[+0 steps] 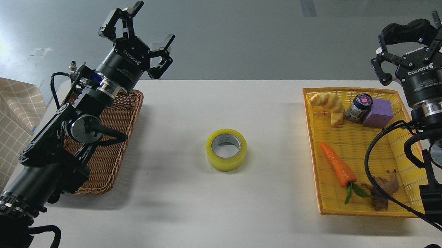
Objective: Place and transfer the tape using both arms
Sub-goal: 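Raise the right gripper back over the tray and swing the left arm outward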
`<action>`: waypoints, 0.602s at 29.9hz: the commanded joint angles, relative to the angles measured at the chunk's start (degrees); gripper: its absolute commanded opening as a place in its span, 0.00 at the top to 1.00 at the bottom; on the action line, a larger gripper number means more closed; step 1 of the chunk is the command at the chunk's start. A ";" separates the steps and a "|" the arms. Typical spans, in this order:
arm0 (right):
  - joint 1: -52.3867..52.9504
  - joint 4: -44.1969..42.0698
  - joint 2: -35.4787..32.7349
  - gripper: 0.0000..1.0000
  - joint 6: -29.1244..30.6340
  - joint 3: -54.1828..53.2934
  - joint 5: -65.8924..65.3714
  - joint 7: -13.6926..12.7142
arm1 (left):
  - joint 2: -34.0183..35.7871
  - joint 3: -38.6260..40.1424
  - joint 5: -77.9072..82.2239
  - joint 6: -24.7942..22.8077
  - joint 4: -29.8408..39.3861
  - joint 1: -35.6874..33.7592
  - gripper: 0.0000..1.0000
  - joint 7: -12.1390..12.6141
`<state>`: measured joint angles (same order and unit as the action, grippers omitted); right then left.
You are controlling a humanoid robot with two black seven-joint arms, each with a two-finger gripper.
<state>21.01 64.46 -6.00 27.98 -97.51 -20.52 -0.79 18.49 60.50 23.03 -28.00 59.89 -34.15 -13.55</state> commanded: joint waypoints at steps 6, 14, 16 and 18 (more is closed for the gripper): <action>-1.41 -0.21 4.68 0.00 0.02 -0.75 0.48 1.58 | 2.69 0.05 25.20 5.05 7.34 -0.48 0.02 -0.60; -1.58 -0.21 5.65 0.00 0.02 -0.76 1.27 3.51 | 6.11 -2.84 30.76 6.38 9.36 -1.45 0.02 -0.07; -1.67 -0.29 5.65 0.00 0.02 -0.75 2.23 3.51 | 7.16 -3.46 30.85 6.38 10.33 -1.45 0.02 0.02; -1.76 -0.47 5.56 0.00 0.02 -0.75 2.33 3.34 | 7.87 -3.99 30.85 6.55 10.60 -1.54 0.02 -0.07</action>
<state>19.38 64.27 -0.38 28.02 -98.32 -18.73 2.73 25.24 57.35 53.81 -21.64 69.84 -35.53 -13.48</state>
